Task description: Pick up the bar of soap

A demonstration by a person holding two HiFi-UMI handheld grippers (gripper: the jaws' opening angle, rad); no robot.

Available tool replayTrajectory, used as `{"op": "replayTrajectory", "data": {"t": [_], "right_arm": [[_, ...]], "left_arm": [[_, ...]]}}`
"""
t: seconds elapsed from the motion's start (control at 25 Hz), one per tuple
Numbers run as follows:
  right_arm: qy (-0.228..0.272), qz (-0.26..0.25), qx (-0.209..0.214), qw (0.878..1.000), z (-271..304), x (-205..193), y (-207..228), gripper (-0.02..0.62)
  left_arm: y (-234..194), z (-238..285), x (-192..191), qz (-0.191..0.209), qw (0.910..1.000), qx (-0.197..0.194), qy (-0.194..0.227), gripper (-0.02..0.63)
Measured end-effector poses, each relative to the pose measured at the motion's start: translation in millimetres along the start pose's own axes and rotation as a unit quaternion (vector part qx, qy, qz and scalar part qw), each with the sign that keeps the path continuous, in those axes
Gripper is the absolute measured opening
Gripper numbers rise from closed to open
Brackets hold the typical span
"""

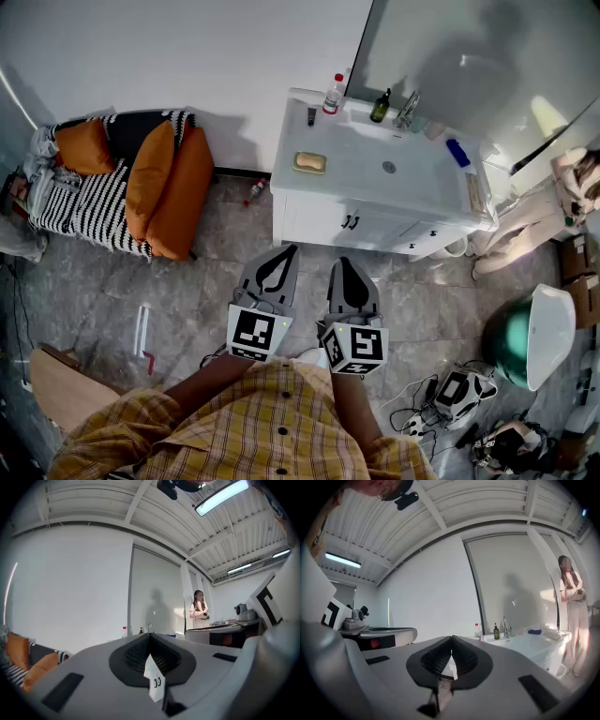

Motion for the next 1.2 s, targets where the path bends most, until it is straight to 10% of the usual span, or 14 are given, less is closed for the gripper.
{"op": "replayTrajectory", "data": {"t": [1.2], "right_arm": [[0.007,0.003,-0.022,1.0,0,-8,-71,0.018]], "left_arm": [[-53,-57,-25,-0.003,0.9999,-0.012,0.003,0.009]]}}
Point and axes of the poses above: the fingertips, and each gripper's own axes: z forward along the fingers, y to its right, x out of its top, the point moved 6 cm from there along -z, backward along the fingers, and after that the axes turned 12 degrees about -y, right-handed, at the moved point
